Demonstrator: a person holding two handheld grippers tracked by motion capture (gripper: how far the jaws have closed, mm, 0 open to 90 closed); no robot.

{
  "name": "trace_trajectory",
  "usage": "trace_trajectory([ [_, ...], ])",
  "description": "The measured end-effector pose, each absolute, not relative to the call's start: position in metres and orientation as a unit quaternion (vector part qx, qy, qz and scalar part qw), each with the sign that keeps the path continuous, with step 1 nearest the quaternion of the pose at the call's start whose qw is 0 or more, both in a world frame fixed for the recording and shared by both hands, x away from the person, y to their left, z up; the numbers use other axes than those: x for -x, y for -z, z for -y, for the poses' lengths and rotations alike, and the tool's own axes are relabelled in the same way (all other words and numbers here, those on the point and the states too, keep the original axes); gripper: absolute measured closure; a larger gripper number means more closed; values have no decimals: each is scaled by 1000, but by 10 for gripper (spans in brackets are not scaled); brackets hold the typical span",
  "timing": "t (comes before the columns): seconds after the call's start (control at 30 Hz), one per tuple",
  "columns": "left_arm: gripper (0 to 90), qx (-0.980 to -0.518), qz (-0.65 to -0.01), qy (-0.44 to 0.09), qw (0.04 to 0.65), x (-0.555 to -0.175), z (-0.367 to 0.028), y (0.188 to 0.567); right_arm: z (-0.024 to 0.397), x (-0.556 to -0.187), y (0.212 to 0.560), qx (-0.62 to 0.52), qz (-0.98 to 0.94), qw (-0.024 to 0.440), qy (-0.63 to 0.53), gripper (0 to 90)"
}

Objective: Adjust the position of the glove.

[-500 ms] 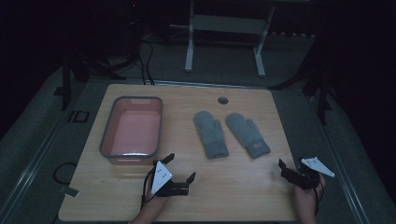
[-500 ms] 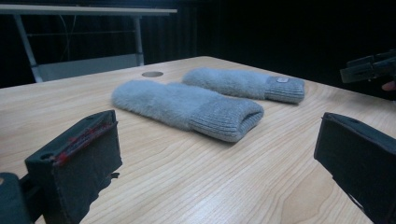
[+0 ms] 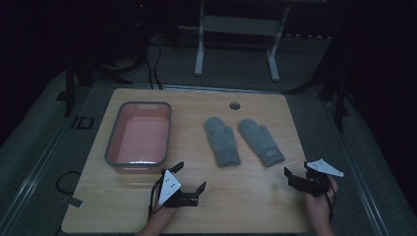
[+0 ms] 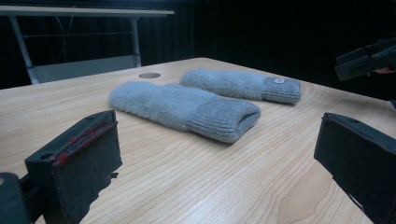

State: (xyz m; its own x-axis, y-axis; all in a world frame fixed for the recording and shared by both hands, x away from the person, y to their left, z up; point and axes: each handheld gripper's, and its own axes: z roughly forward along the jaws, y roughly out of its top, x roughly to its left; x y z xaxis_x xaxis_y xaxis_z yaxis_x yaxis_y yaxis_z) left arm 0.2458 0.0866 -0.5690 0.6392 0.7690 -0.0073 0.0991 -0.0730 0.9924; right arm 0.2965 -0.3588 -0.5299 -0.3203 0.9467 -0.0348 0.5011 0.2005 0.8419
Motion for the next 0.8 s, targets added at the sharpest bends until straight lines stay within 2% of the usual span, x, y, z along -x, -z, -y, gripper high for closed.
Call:
trace_trajectory([
  [0.33, 6, -677, -321, -277, 602, -246, -87, 569, 336, -308, 514, -482, -726, 269, -409, 181],
  [0.5, 6, -677, -321, -276, 602, -246, -87, 569, 320, -316, 504, -468, -737, 266, -409, 134],
  [0.8, 6, -677, -321, -274, 603, -247, -87, 569, 291, -337, 486, -443, -751, 253, -419, 109],
])
